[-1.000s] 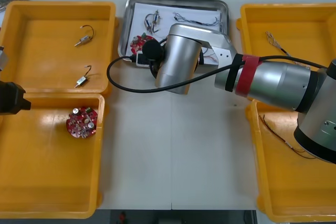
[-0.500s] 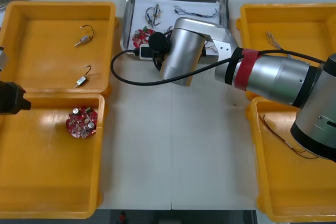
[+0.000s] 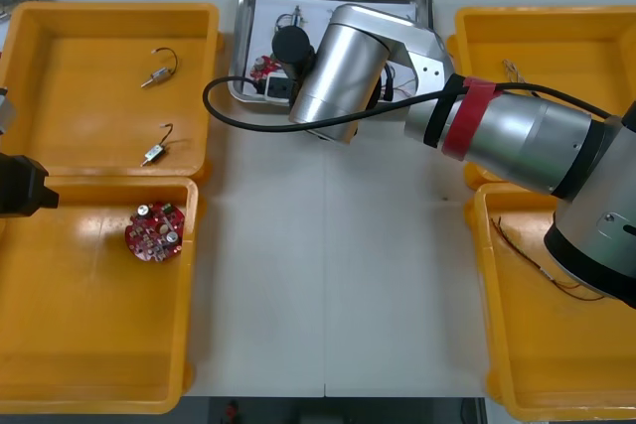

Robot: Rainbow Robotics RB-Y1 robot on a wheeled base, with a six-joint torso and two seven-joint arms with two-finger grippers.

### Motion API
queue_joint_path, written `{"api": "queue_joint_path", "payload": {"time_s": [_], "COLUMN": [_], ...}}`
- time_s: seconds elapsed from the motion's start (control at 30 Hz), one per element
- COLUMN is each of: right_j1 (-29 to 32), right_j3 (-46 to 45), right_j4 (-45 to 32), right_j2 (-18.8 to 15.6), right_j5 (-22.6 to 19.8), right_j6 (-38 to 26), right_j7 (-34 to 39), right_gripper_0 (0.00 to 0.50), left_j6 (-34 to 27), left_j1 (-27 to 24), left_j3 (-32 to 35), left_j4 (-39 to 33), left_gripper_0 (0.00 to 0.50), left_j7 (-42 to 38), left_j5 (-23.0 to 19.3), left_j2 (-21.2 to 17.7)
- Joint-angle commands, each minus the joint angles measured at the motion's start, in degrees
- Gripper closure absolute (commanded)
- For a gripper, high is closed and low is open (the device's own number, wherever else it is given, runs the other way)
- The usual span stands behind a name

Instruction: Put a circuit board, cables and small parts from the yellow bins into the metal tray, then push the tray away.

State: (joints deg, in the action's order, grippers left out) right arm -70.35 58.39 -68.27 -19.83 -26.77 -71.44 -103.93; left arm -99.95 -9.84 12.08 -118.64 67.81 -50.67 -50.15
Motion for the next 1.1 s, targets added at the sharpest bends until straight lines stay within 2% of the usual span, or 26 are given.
{"api": "queue_joint_path", "payload": {"time_s": [0.03, 0.23, 0.57, 0.83, 1.1], "right_j1": [2.8, 10.8, 22.5, 33.7, 43.8], "right_j3": [-8.6, -17.3, -29.0, -42.0, -52.1], "right_j4": [-10.0, -22.6, -43.2, -57.8, -68.4], "right_j2": [0.8, 0.8, 0.8, 0.3, -4.3], "right_j5": [-0.4, -0.4, 4.8, 5.8, 5.0], "right_j6": [-6.3, -17.9, -38.6, -38.6, -38.6], "right_j7": [-2.3, -2.3, -1.7, -0.7, 0.8], "right_gripper_0": [0.0, 0.0, 0.0, 0.0, 0.0], "left_j6": [0.5, 0.5, 0.5, 0.5, 0.5], "left_j1": [0.7, 0.7, 0.7, 0.7, 0.7], "left_j3": [-0.9, -0.9, -0.9, -0.9, -0.9], "left_j4": [-1.8, -1.8, -1.8, -1.8, -1.8], "left_gripper_0": [0.0, 0.0, 0.0, 0.0, 0.0], "left_j7": [6.5, 6.5, 6.5, 6.5, 6.5], "left_j5": [0.5, 0.5, 0.5, 0.5, 0.5], "left_j2": [-1.2, -1.2, -1.2, -1.2, -1.2]}}
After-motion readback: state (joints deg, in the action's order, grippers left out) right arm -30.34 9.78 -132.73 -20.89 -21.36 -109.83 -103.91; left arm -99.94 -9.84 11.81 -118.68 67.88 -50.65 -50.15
